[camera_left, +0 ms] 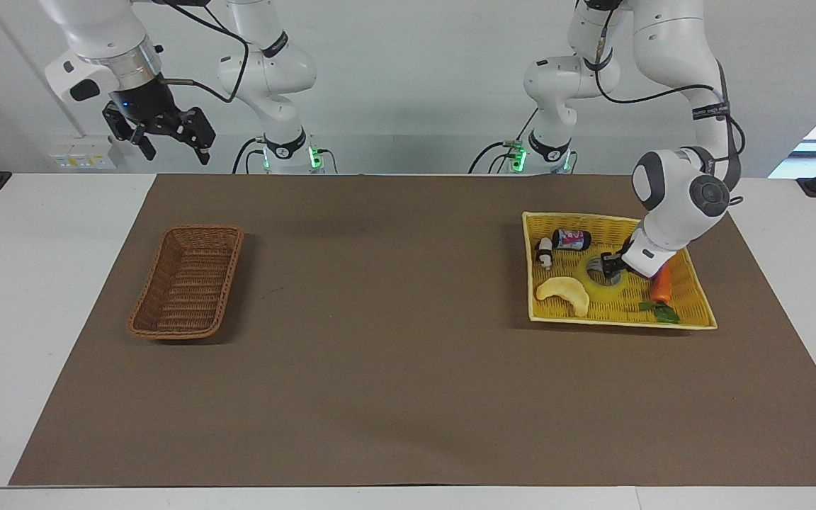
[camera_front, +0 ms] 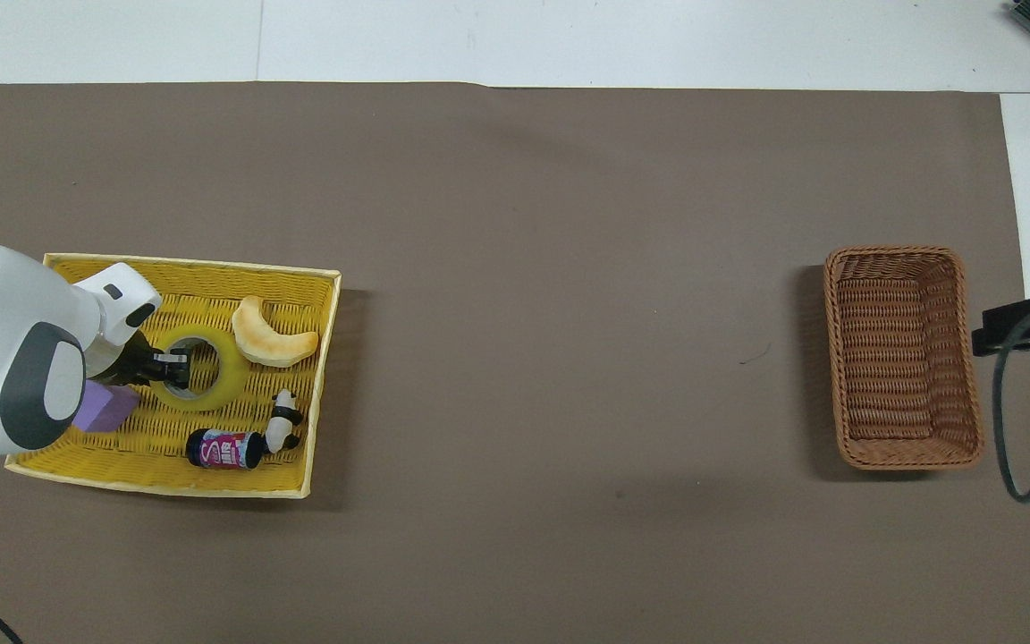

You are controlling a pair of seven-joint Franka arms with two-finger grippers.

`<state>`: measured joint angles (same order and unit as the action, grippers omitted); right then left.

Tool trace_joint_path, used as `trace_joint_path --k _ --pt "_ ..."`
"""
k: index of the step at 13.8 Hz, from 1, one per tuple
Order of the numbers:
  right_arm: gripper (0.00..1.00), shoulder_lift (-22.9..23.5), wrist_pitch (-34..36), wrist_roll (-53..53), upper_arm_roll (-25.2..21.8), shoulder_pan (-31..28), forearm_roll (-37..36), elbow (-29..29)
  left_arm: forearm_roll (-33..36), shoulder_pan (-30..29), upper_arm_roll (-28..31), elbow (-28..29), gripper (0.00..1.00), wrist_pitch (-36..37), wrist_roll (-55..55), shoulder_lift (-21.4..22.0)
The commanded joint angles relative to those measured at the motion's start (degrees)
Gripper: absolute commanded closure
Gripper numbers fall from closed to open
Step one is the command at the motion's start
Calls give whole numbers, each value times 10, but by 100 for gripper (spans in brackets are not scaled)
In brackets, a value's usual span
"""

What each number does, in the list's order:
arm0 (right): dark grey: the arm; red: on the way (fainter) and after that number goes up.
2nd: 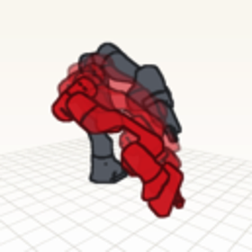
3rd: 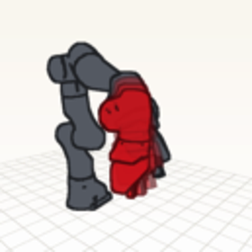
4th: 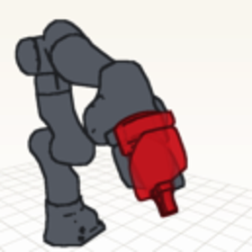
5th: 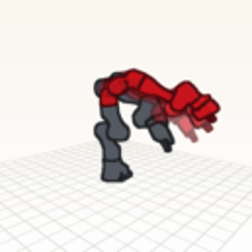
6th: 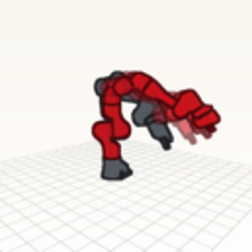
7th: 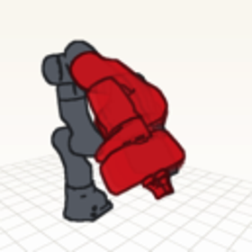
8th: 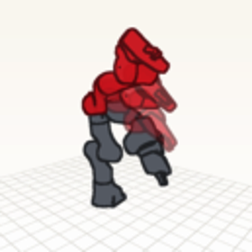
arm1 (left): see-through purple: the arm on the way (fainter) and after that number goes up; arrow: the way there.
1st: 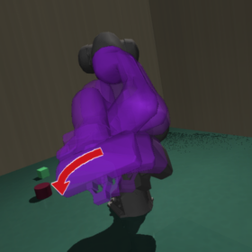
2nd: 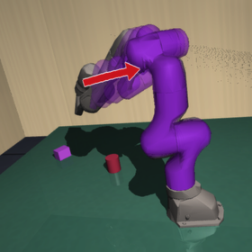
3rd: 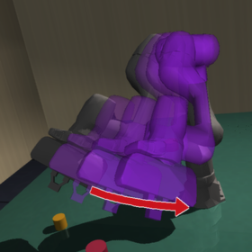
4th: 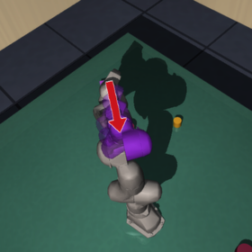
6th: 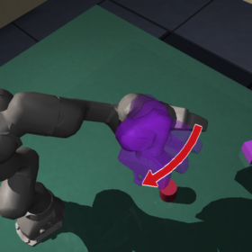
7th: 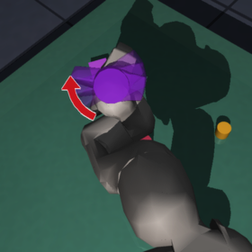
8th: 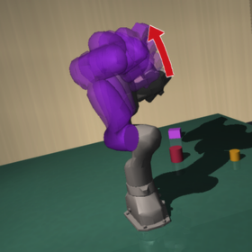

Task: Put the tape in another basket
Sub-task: 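Reach the left gripper down into the yellow tray toward the tape roll, then grasp the yellow tape roll with the left gripper and lift it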

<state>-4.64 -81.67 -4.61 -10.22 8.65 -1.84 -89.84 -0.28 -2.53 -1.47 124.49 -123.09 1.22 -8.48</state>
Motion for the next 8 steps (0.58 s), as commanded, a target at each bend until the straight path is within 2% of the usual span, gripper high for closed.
trace_joint_path --k 1,8 --pt "0 -15 -17 7 4 -6 4 -20 -6 -1 1 15 100 -11 -2 12" --pt "0 -13 -17 13 5 -3 7 -13 -7 -1 0 -106 100 91 -3 4"
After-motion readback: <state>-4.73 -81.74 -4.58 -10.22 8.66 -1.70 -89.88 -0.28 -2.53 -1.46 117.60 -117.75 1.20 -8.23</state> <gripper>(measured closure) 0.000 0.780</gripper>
